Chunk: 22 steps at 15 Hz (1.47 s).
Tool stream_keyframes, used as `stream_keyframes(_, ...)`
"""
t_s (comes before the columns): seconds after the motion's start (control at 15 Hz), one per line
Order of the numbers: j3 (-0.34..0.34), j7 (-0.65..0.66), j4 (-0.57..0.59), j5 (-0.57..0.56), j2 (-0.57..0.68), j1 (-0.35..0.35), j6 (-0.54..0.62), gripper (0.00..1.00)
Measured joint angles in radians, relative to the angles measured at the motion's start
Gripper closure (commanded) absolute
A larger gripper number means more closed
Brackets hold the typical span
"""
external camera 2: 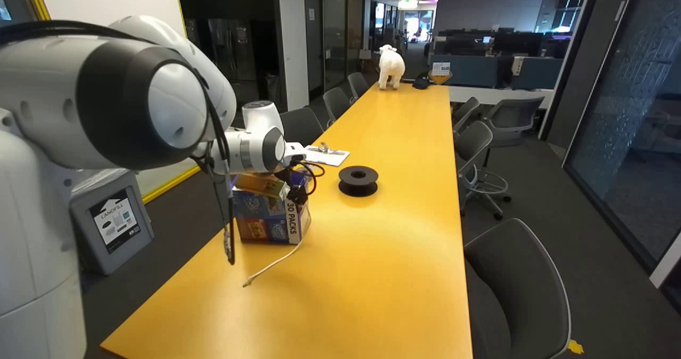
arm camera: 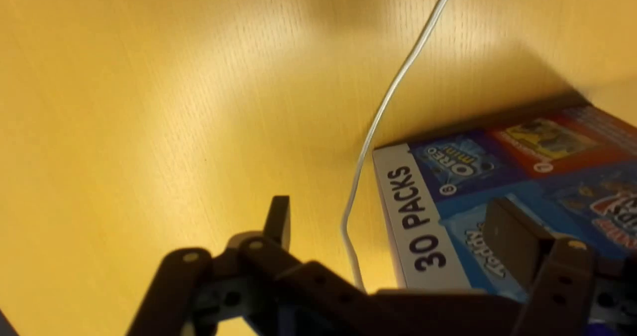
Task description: Place the white ropes inside the blue box
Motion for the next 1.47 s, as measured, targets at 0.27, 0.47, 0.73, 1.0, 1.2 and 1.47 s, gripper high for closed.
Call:
stream_keyframes(0.27, 0.055, -0.121, -0.094, 0.057, 0.018, -0.055, 0.032, 0.00)
stream_keyframes(0.47, 0.082, -0.196, -0.101, 0.102, 0.080, -0.090, 0.054, 0.00)
stream_keyframes(0.73, 0.090, -0.210, -0.074, 0.123, 0.184, -0.108, 0.134, 0.00)
stream_keyframes(1.0, 0.112, -0.220, 0.017, 0.162, 0.297, -0.120, 0.178, 0.00)
stream_keyframes(1.2, 0.115, -0.220, 0.091, 0.162, 0.372, -0.115, 0.203, 0.00)
stream_keyframes(1.47, 0.123, -0.220, 0.176, 0.162, 0.452, -0.113, 0.204, 0.00)
